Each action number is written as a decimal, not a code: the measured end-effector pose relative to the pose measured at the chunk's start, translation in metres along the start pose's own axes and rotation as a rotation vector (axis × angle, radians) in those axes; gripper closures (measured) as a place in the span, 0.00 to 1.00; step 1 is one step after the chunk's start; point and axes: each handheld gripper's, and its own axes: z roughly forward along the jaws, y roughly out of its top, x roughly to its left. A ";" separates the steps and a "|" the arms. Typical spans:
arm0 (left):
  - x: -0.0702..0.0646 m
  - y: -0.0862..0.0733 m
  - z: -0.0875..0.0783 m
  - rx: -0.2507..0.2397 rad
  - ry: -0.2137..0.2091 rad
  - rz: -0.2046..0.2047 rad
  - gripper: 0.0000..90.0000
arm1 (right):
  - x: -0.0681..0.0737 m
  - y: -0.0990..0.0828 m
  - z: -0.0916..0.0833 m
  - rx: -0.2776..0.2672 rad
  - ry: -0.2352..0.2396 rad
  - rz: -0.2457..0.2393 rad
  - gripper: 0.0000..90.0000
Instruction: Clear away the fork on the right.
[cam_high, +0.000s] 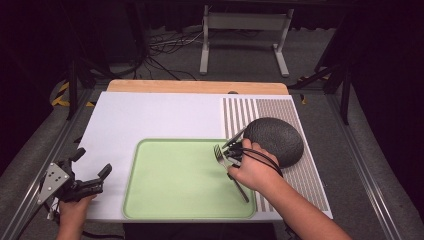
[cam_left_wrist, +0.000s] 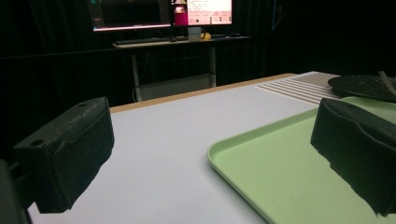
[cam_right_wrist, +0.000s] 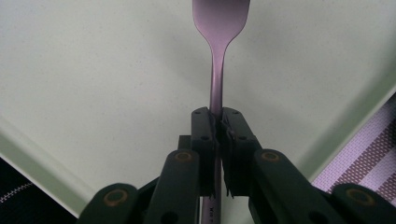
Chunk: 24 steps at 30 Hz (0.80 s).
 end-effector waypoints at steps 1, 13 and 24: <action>0.000 0.000 0.000 0.000 -0.001 -0.001 0.00 | -0.001 0.000 0.002 0.003 -0.002 0.004 0.93; 0.000 0.000 0.000 0.001 -0.003 -0.002 0.00 | -0.003 0.000 0.011 0.030 0.020 0.033 0.93; 0.000 0.000 0.000 0.000 -0.004 0.000 0.00 | -0.005 0.000 0.020 0.053 0.012 0.045 0.93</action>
